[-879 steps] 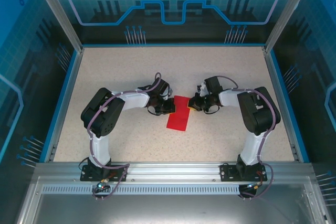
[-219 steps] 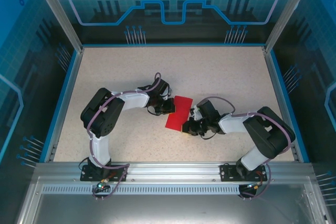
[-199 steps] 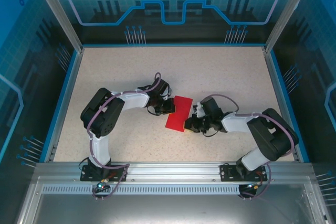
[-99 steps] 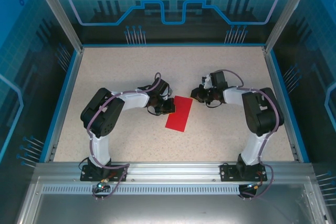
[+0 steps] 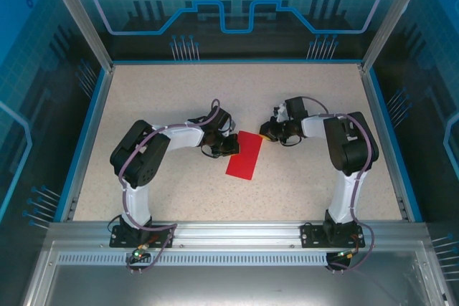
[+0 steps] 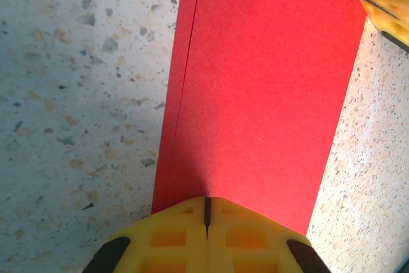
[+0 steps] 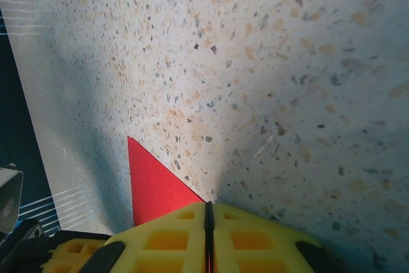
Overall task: Fold a paper plane with a square sheet of paper (pick it up from the middle)
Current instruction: Fold the square sheet of paper in half at the center of the table.
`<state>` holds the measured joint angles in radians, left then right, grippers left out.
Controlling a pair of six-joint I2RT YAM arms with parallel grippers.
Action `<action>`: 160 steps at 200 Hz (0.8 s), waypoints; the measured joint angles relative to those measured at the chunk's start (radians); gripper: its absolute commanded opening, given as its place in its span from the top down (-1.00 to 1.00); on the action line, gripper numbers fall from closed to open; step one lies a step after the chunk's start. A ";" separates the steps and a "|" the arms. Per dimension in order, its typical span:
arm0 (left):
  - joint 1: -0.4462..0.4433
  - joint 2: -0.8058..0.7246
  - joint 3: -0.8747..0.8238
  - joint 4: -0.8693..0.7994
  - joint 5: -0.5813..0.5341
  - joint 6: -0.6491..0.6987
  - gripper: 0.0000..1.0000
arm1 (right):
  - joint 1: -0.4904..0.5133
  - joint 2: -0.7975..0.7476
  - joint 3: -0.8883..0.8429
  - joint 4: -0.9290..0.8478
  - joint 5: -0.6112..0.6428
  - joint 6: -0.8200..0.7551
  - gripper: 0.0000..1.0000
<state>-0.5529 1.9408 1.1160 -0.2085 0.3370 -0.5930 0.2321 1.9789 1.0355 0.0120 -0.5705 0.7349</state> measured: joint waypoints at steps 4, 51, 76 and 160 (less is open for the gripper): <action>0.000 0.000 0.000 0.000 0.000 -0.001 1.00 | 0.000 0.000 0.005 -0.008 0.001 -0.006 0.79; -0.002 -0.014 -0.008 -0.006 -0.001 -0.022 0.99 | 0.001 -0.032 0.071 -0.135 0.018 -0.083 0.65; -0.008 -0.037 -0.021 -0.039 -0.012 -0.044 0.85 | 0.003 -0.146 0.051 -0.199 0.072 -0.112 0.61; -0.010 -0.233 -0.061 -0.082 -0.073 -0.064 0.61 | 0.081 -0.411 -0.187 -0.251 0.201 -0.088 0.58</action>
<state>-0.5632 1.7077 1.0550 -0.2909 0.2642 -0.6567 0.3134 1.5681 0.8490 -0.2390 -0.3695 0.6468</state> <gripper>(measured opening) 0.189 0.204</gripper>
